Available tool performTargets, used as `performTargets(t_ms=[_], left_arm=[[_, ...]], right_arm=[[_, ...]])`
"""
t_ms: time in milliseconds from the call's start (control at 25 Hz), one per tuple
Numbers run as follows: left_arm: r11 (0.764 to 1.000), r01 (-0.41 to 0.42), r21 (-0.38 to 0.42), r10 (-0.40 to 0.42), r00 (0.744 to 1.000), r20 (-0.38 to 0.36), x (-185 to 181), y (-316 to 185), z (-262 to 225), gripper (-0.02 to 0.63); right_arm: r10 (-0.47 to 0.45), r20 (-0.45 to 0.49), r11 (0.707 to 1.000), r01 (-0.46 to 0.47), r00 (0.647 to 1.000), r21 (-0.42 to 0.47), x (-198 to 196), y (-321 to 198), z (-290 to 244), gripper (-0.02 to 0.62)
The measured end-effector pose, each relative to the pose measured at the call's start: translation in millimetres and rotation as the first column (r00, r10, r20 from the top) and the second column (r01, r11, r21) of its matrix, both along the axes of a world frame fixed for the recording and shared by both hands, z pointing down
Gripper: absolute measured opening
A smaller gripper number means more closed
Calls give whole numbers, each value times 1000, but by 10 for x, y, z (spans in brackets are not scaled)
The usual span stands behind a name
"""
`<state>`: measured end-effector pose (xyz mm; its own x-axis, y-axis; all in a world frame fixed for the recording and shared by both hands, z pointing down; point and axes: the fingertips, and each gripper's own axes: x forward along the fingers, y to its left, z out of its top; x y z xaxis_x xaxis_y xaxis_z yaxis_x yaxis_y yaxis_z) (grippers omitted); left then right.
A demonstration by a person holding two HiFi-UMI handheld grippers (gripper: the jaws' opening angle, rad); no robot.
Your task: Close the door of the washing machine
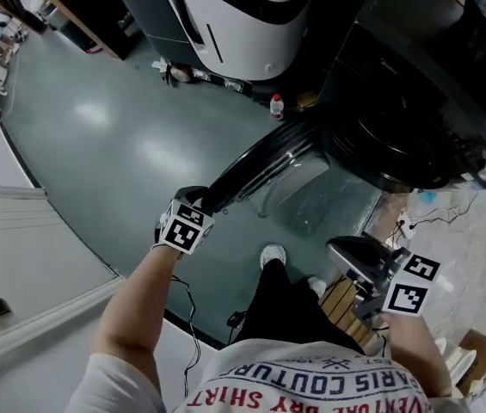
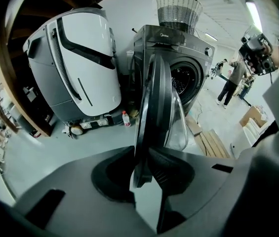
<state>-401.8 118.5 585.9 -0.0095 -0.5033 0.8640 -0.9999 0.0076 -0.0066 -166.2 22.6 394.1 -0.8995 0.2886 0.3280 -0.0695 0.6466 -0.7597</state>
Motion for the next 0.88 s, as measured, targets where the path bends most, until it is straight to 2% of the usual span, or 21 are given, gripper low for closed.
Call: performTargets(t_ms=[200,440,880], left_arm=[[999,38,5,-38,999,-3,369,59,43,95],[997,71,-15,-71,996,-45,923,105,54,89],[997,70,-37,-76,976,-204,2033,-47,73,103]], right_arm=[[15,0,1000,-15,1000,-2,367,24,32,23],[53,12,999,-53,999,-4,804,27,-20,23],[169,35,986,-168,985,-21,1564,-37,-14,23]])
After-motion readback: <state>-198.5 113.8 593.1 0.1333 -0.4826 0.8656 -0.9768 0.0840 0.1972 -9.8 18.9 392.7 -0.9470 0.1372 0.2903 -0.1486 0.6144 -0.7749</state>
